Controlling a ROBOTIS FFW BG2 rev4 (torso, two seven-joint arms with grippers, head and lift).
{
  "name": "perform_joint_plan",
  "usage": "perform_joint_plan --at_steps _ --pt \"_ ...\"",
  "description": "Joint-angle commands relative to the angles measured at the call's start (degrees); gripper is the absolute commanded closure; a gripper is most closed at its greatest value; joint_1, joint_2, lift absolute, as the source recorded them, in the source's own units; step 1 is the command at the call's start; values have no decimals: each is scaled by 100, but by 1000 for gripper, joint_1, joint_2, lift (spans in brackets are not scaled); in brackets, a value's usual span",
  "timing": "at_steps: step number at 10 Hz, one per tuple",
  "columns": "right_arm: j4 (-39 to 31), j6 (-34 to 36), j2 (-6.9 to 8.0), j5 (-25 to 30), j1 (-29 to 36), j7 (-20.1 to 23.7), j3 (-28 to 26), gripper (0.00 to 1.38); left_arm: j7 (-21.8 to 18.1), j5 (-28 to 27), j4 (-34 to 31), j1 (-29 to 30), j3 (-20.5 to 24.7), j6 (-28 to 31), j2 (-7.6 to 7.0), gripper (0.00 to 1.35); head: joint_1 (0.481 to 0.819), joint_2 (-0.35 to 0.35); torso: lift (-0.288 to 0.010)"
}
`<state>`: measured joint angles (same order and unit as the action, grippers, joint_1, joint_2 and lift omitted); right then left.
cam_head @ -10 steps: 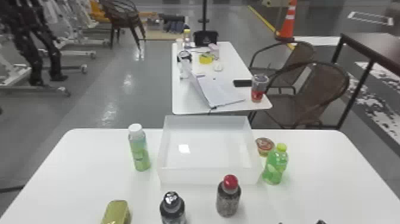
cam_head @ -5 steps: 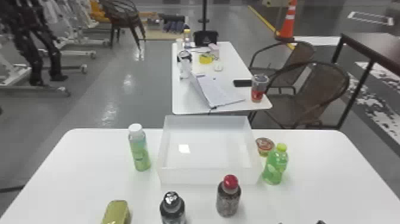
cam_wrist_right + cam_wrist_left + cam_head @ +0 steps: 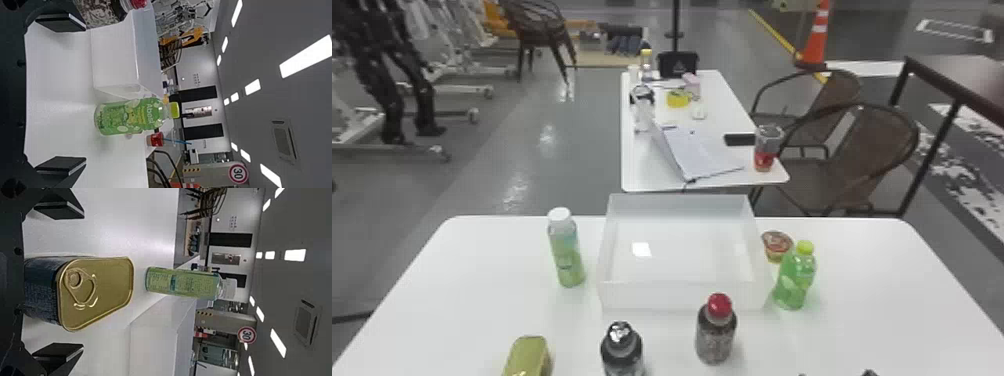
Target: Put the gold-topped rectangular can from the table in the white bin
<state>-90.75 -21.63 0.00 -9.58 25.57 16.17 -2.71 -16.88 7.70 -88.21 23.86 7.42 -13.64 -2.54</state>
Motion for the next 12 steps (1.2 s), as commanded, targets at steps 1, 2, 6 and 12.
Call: perform_joint_plan --at_steps 1,2,6,12 --pt "4 -8 5 0 -8 0 7 104 -8 -102 164 -207 -30 -34 -28 117 549 0 -100" --pt "22 -8 5 0 -17 0 7 104 -17 -137 287 -312 -30 -51 -28 117 549 0 -100" --pt "31 1 5 0 -26 0 16 105 -228 -207 428 -470 23 239 -133 1096 549 0 -100" --pt "31 1 5 -18 -26 0 16 105 -210 -779 -934 -303 233 590 87 1116 549 0 -100"
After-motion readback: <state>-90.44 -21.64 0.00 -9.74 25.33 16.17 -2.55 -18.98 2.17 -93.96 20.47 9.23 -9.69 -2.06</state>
